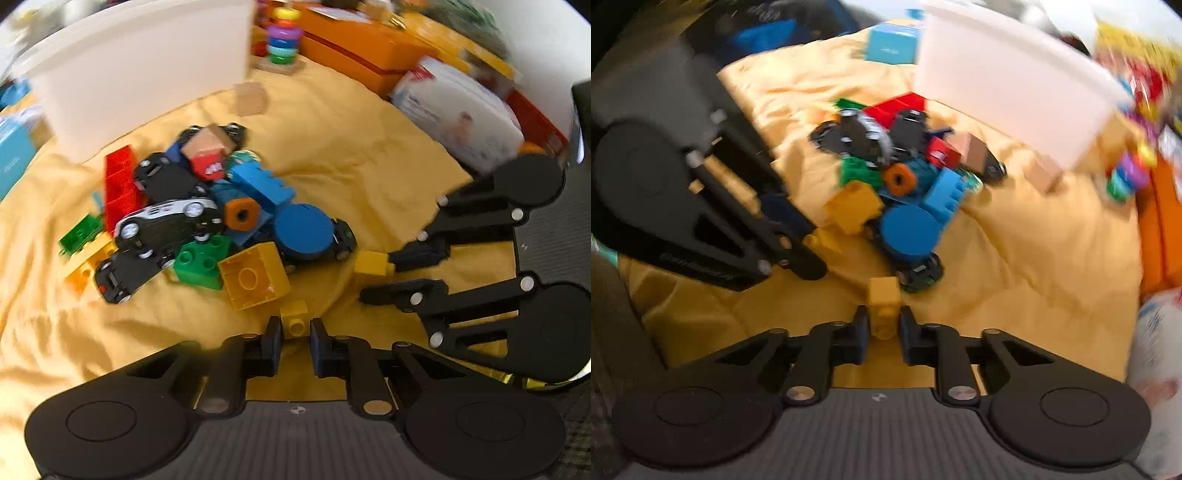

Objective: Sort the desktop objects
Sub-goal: 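Hold the small yellow brick in the right gripper and lift it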

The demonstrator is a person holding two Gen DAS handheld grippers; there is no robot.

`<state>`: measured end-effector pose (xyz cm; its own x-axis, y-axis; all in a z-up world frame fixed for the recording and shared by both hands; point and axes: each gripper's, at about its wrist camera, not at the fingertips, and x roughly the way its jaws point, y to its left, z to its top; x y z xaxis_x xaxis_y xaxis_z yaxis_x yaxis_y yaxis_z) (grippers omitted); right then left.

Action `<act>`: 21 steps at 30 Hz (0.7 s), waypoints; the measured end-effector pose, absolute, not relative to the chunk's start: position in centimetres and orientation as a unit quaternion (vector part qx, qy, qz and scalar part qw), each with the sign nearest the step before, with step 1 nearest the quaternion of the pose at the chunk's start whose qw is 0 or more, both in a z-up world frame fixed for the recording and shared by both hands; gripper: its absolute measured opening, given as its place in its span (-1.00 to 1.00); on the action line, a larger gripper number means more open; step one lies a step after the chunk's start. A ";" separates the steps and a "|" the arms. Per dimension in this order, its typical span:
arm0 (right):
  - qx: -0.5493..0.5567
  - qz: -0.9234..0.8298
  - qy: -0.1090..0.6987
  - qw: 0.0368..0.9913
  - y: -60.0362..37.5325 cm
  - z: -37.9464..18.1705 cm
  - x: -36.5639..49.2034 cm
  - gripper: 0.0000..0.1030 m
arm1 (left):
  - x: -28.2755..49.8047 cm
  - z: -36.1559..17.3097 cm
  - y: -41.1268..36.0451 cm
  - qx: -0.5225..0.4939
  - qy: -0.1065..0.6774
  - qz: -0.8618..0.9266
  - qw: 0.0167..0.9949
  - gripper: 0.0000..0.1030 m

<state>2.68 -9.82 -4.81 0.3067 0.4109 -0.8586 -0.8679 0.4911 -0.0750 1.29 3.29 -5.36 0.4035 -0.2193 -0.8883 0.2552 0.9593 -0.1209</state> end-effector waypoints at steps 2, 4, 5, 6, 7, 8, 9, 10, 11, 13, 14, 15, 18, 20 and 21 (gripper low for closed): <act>-0.243 0.419 0.429 0.763 -10.8 -4.5 3.4 -0.67 | 0.8 -4.8 3.2 0.030 0.529 -0.129 0.838 -0.64; -0.202 0.415 0.460 0.758 -12.0 -4.1 4.2 -0.67 | -0.1 -4.0 2.9 0.037 0.534 -0.128 0.835 -0.64; -0.180 0.414 0.474 0.756 -12.6 -4.0 4.2 -0.66 | -0.7 -3.7 2.6 0.042 0.537 -0.130 0.833 -0.64; -0.161 0.416 0.487 0.751 -12.7 -3.8 4.5 -0.66 | -1.1 -3.4 2.6 0.055 0.539 -0.130 0.830 -0.64; -0.150 0.421 0.493 0.747 -12.9 -3.7 4.6 -0.66 | -1.3 -3.4 2.1 0.069 0.541 -0.125 0.829 -0.64; -0.143 0.422 0.497 0.745 -12.8 -3.7 4.5 -0.66 | -1.3 -3.7 2.1 0.087 0.541 -0.120 0.828 -0.64; -0.147 0.424 0.496 0.743 -12.4 -3.7 4.4 -0.66 | -1.0 -4.2 2.0 0.093 0.543 -0.114 0.827 -0.64; -0.153 0.424 0.494 0.743 -11.9 -4.0 4.4 -0.66 | -0.9 -4.6 1.8 0.089 0.545 -0.109 0.826 -0.64; -0.162 0.420 0.493 0.745 -11.4 -4.3 4.5 -0.66 | -0.5 -5.1 2.0 0.077 0.546 -0.113 0.826 -0.64; -0.173 0.411 0.489 0.749 -10.7 -4.9 5.0 -0.63 | -0.3 -5.7 1.9 0.075 0.542 -0.114 0.829 -0.57; -0.177 0.404 0.485 0.755 -10.3 -5.1 5.0 -0.55 | -0.5 -5.6 1.8 0.080 0.532 -0.111 0.835 -0.57; -0.182 0.401 0.480 0.759 -10.1 -5.1 4.8 -0.53 | -0.6 -5.3 1.9 0.087 0.524 -0.107 0.840 -0.57; -0.182 0.399 0.453 0.776 -10.9 -4.3 4.1 -0.50 | -1.8 -4.2 2.3 0.093 0.499 -0.111 0.855 -0.56; -0.182 0.396 0.441 0.785 -11.5 -4.0 3.7 -0.49 | -2.1 -4.0 2.5 0.091 0.501 -0.113 0.853 -0.56; -0.179 0.394 0.444 0.785 -11.8 -4.0 3.5 -0.49 | -2.4 -4.0 2.5 0.093 0.505 -0.111 0.851 -0.56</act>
